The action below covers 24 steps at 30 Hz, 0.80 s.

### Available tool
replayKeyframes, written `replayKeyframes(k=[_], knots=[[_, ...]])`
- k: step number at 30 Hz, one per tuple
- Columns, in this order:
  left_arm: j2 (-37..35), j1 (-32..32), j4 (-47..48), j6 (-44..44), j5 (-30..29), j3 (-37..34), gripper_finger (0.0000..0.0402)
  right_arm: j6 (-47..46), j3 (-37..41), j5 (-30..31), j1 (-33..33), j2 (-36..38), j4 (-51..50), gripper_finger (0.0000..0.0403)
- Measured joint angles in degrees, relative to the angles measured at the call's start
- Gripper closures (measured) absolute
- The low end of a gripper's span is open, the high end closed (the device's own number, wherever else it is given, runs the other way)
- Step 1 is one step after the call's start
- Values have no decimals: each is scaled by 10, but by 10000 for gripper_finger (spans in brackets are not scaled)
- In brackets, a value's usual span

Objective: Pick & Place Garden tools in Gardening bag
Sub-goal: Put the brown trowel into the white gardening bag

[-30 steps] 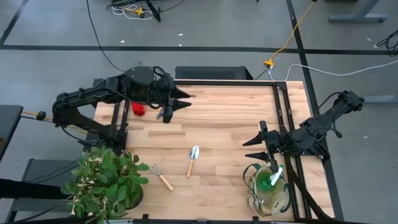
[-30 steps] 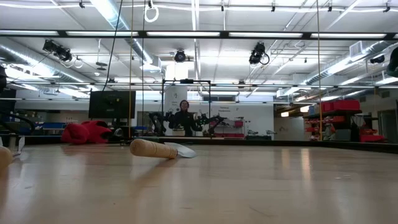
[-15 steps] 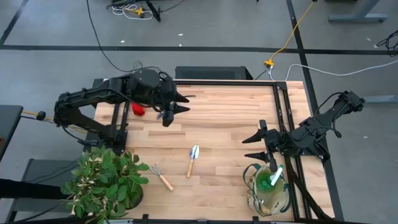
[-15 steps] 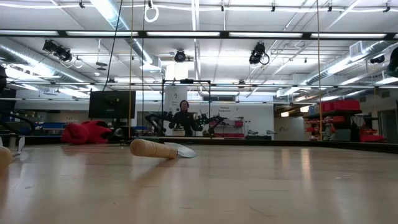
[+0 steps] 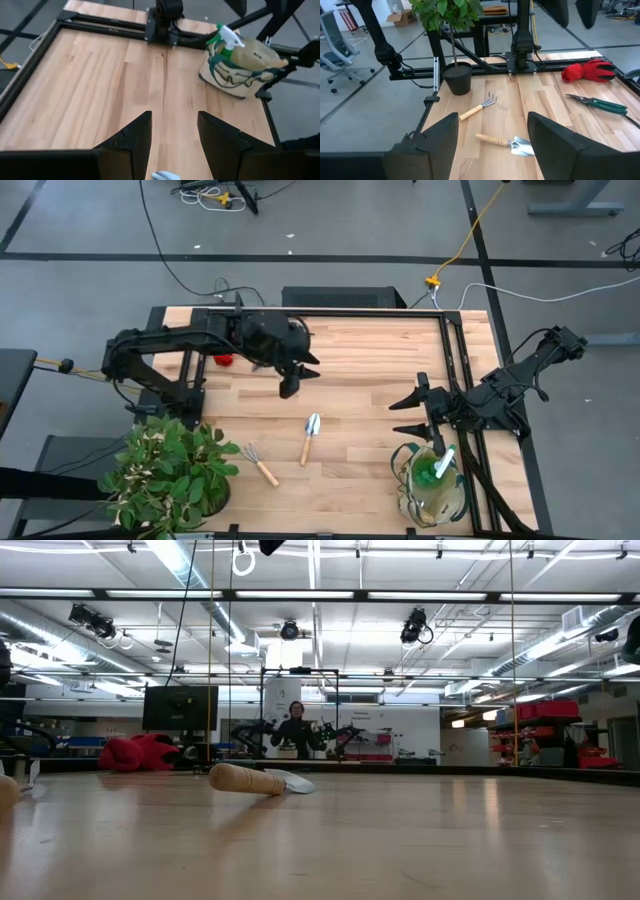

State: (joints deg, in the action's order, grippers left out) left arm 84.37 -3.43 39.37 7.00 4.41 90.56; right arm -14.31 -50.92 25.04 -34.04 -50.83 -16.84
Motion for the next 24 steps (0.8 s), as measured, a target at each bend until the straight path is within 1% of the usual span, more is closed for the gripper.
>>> replayKeyframes(k=[5, 11, 19, 21, 24], knots=[[25, 21, 1, -20, 4, 0, 234, 0, 0, 0, 0, 0, -4, 163], [46, 45, 0, -89, 19, 0, 234, 0, 0, 0, 0, 0, -6, 163], [61, 63, 1, -141, 19, 0, 234, 0, 0, 0, 0, 0, -11, 163], [65, 69, 8, -171, 28, 0, 234, 0, 0, 0, 0, 0, -13, 163], [68, 79, 19, -242, 65, 0, 234, 0, 0, 0, 0, 0, -13, 163]])
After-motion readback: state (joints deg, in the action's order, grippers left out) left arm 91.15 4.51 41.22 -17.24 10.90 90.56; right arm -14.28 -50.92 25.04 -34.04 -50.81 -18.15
